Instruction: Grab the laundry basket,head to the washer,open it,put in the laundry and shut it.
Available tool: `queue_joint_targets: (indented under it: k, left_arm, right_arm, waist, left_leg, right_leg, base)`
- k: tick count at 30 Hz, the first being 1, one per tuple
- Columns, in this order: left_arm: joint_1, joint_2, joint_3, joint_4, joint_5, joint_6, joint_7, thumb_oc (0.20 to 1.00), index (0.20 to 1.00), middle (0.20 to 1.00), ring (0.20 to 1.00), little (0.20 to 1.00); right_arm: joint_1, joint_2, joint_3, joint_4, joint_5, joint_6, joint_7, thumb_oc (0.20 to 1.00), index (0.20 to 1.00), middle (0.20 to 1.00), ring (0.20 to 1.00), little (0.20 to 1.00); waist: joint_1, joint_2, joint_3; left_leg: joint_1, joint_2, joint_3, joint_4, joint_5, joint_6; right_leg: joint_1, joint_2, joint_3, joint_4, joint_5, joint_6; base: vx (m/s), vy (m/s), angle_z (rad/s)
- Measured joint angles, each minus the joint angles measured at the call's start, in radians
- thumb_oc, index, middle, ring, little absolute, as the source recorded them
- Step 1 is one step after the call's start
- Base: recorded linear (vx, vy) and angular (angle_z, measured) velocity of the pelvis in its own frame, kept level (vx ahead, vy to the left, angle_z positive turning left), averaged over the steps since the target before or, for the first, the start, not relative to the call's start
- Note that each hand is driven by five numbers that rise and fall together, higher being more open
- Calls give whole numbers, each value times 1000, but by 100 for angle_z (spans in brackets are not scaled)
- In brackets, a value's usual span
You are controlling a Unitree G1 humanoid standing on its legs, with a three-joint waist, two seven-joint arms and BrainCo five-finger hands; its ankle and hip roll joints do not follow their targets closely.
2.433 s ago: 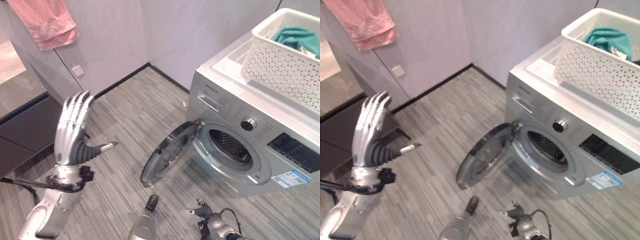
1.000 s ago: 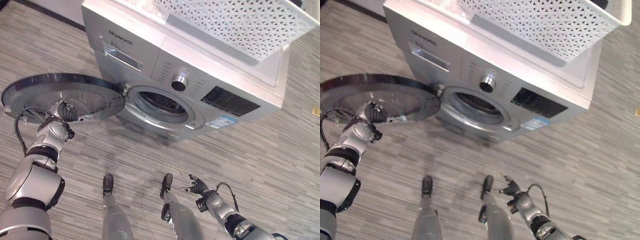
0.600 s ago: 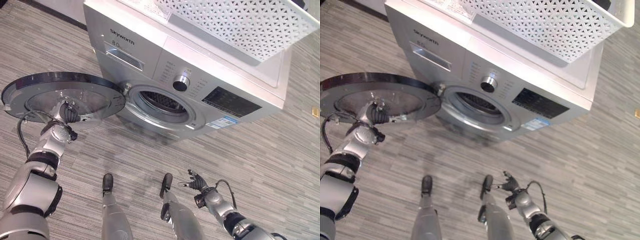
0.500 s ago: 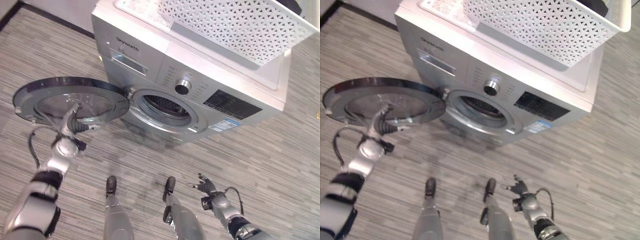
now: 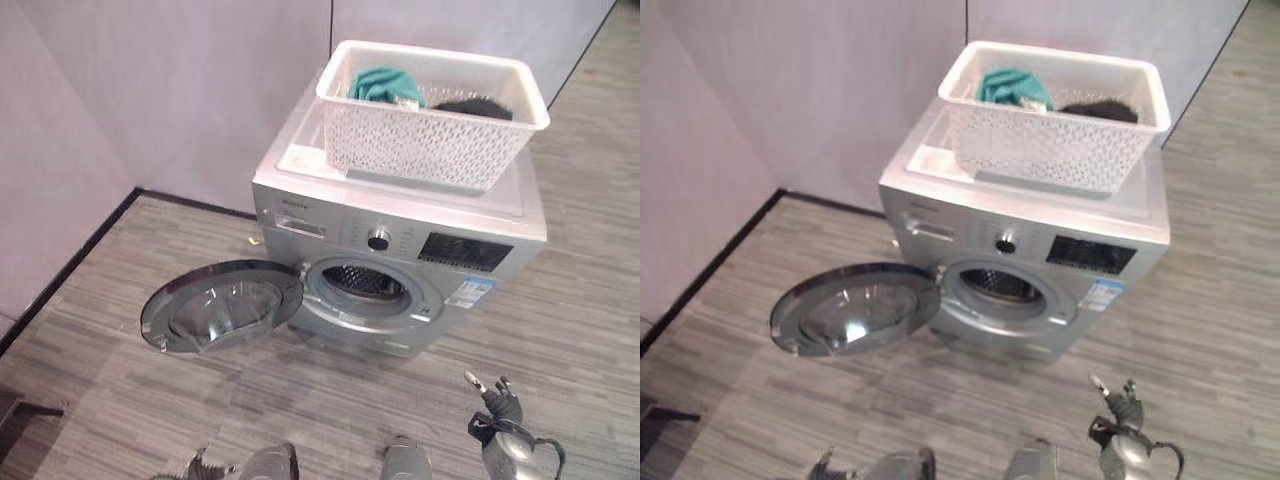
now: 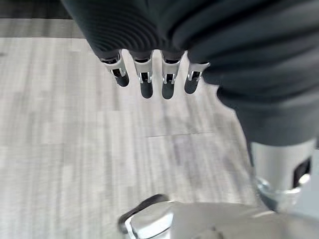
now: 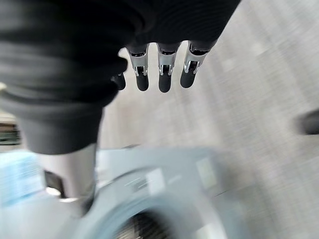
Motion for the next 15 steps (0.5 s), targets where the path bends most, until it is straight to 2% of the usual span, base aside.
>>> queue_joint_targets:
  k: [1, 2, 4, 6, 7, 8, 10, 11, 13, 14, 15]
  left_arm:
    - [-4, -4, 5, -5, 9, 8, 0, 1000, 1000, 1000, 1000, 1000]
    - [-3, -3, 3, -4, 14, 9, -1, 1000, 1000, 1000, 1000, 1000]
    - [-34, -4, 4, -9, 38, 9, -3, 1000, 1000, 1000, 1000, 1000]
    - [-44, -5, -2, -11, 38, 9, -3, 1000, 1000, 1000, 1000, 1000]
    - [-44, -2, -4, -33, 38, 9, -2, 1000, 1000, 1000, 1000, 1000]
    - [-43, -10, -4, -44, 38, 11, -1, 1000, 1000, 1000, 1000, 1000]
    - [-38, -53, 0, -61, 46, 3, 0, 1000, 1000, 1000, 1000, 1000]
    - [-36, -75, 15, -78, 47, 2, -1, 1000, 1000, 1000, 1000, 1000]
    - [-40, -101, 20, -78, 47, -3, -1, 1000, 1000, 1000, 1000, 1000]
    - [-43, -100, 21, -77, 46, -10, -6, 1000, 1000, 1000, 1000, 1000]
    - [-52, -85, 36, -78, 46, -16, -11, 1000, 1000, 1000, 1000, 1000]
  right_arm:
    - [-1, -6, -29, -140, -10, -5, -52, 1000, 1000, 1000, 1000, 1000]
    - [3, -9, -44, -229, -22, -12, -75, 1000, 1000, 1000, 1000, 1000]
    - [-34, -33, -69, -336, -93, -61, -120, 1000, 1000, 1000, 1000, 1000]
    - [-36, -54, -78, -433, -128, -71, -162, 1000, 1000, 1000, 1000, 1000]
    - [-37, -58, -93, -495, -168, -74, -185, 1000, 1000, 1000, 1000, 1000]
    - [-29, -66, -104, -550, -193, -63, -200, 1000, 1000, 1000, 1000, 1000]
    - [-18, -124, -145, -656, -295, -68, -218, 1000, 1000, 1000, 1000, 1000]
    - [-44, -185, -177, -709, -356, -61, -224, 1000, 1000, 1000, 1000, 1000]
    - [-58, -251, -249, -776, -431, -67, -245, 1000, 1000, 1000, 1000, 1000]
    - [-92, -282, -278, -789, -464, -67, -254, 1000, 1000, 1000, 1000, 1000]
    - [-118, -300, -303, -792, -481, -65, -262, 1000, 1000, 1000, 1000, 1000]
  waist:
    - [-21, -11, -17]
    - [-23, -2, -25]
    - [-44, -6, -31]
    - [-58, -8, -35]
    - [-63, -32, -52]
    - [-64, -21, -52]
    - [-61, 26, -67]
    - [-46, 45, -68]
    - [-51, 76, -82]
    - [-30, 62, -83]
    - [-21, 20, -82]
  left_leg:
    - [20, -3, -5, -24, 7, -4]
    - [20, -2, -7, -33, 7, -5]
    - [46, 0, -42, -61, 6, -13]
    - [56, 0, -78, -70, -3, -37]
    - [83, 6, -120, -91, -12, -72]
    - [102, 22, -146, -109, -14, -82]
    - [166, 75, -212, -207, 5, -108]
    - [196, 99, -229, -213, 28, -128]
    - [183, 133, -234, -184, 25, -129]
    - [178, 138, -243, -150, 67, -168]
    - [120, 119, -249, -37, 104, -224]
  right_leg:
    - [-18, 30, 24, -76, 8, 11]
    - [-24, 49, 64, -150, 19, 26]
    - [-36, 46, 92, -292, 56, 31]
    - [-26, 47, 137, -341, 59, 45]
    - [-13, 49, 158, -336, 90, 49]
    - [3, 69, 170, -319, 118, 49]
    - [22, 128, 156, -283, 128, 39]
    - [35, 155, 127, -232, 125, -24]
    - [64, 171, 55, -225, 83, -57]
    - [93, 182, 25, -229, 65, -86]
    - [127, 175, 16, -260, 71, -94]
  base:
    - [369, -118, 10]
    - [315, -103, 19]
    - [289, -97, 38]
    - [292, -117, 68]
    - [286, -180, 79]
    - [192, -141, 98]
    - [289, -262, 77]
    - [297, -274, 71]
    - [134, -296, 90]
    - [101, -310, 89]
    - [20, -219, 78]
